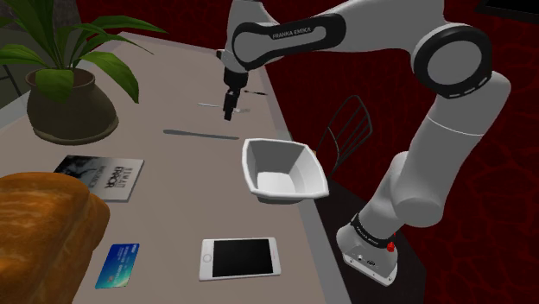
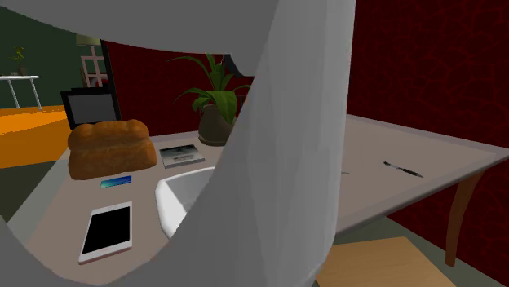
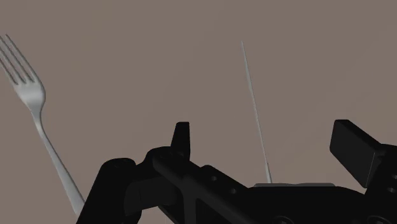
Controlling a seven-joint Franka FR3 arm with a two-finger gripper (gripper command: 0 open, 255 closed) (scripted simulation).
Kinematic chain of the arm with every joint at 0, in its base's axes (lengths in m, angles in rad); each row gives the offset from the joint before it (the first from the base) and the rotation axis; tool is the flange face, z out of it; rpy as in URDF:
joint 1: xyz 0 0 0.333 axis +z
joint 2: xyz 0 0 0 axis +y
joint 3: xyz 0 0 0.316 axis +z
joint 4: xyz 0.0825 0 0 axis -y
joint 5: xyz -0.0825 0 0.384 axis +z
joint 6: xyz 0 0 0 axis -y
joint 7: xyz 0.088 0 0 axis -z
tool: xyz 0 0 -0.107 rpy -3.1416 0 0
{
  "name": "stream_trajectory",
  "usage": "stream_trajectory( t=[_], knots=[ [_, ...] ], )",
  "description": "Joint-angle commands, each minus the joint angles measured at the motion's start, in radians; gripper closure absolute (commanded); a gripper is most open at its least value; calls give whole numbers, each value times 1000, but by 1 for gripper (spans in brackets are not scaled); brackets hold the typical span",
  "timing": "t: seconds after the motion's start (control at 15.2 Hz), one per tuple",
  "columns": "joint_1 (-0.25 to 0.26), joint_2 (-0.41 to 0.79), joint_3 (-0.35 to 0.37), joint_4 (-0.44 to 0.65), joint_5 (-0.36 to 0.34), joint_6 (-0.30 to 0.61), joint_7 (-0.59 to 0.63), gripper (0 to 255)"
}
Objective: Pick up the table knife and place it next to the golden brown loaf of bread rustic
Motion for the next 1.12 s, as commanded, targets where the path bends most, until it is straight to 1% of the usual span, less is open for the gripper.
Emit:
stream_trajectory(
  t=[0.0,0.46,0.53,1.06],
  knots=[
    [7,58,13,54,8,9,-32,0],
    [38,279,64,286,18,17,-121,0],
    [40,296,68,306,17,16,-127,0],
    [41,339,69,267,18,97,-128,0]
  ],
)
